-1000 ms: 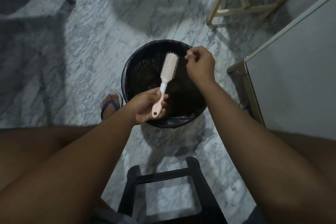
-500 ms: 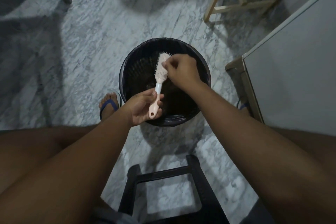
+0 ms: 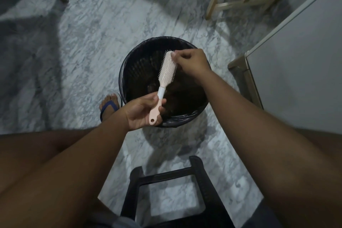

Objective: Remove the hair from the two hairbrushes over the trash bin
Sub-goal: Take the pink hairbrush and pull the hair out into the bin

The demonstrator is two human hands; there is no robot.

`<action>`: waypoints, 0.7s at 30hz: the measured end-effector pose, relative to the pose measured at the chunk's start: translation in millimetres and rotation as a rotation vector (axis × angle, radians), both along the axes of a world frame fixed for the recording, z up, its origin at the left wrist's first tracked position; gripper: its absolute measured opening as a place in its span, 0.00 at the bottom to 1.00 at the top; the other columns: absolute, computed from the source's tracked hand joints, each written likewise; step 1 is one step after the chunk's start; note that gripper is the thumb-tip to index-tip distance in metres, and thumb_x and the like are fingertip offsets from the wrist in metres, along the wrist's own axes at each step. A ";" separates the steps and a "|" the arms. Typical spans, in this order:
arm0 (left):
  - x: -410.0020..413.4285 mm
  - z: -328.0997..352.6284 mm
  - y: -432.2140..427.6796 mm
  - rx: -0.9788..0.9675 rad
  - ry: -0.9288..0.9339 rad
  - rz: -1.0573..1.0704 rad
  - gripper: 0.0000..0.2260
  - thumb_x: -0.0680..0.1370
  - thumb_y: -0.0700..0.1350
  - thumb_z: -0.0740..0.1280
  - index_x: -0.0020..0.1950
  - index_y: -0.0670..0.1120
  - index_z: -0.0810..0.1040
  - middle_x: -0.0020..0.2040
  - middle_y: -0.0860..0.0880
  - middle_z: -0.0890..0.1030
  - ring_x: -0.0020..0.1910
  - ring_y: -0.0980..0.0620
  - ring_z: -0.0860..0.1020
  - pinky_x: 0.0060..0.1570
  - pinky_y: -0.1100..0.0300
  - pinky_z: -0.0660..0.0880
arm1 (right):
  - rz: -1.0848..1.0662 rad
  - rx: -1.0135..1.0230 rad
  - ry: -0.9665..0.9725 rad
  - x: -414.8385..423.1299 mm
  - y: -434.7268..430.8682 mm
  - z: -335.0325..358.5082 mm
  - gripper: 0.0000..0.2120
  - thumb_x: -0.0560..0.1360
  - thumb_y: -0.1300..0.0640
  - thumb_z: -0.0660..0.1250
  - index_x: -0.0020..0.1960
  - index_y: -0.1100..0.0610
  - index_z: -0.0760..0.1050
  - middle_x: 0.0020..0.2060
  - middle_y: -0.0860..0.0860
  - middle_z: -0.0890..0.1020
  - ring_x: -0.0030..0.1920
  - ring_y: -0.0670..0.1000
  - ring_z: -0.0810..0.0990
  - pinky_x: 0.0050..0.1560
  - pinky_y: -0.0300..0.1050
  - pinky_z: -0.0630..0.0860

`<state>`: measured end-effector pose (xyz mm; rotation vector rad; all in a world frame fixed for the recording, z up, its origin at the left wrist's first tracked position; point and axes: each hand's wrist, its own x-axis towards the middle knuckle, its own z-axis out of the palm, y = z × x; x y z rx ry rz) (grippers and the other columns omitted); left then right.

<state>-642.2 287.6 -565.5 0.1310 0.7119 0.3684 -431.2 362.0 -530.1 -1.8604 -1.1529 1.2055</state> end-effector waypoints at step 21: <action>-4.9 1.3 0.7 -0.011 -0.013 -0.084 0.23 0.75 0.37 0.67 0.70 0.46 0.72 0.48 0.46 0.78 0.40 0.52 0.78 0.37 0.54 0.77 | -0.289 0.026 0.223 8.0 7.4 -2.9 0.12 0.79 0.50 0.69 0.46 0.58 0.85 0.42 0.50 0.87 0.38 0.42 0.85 0.44 0.39 0.82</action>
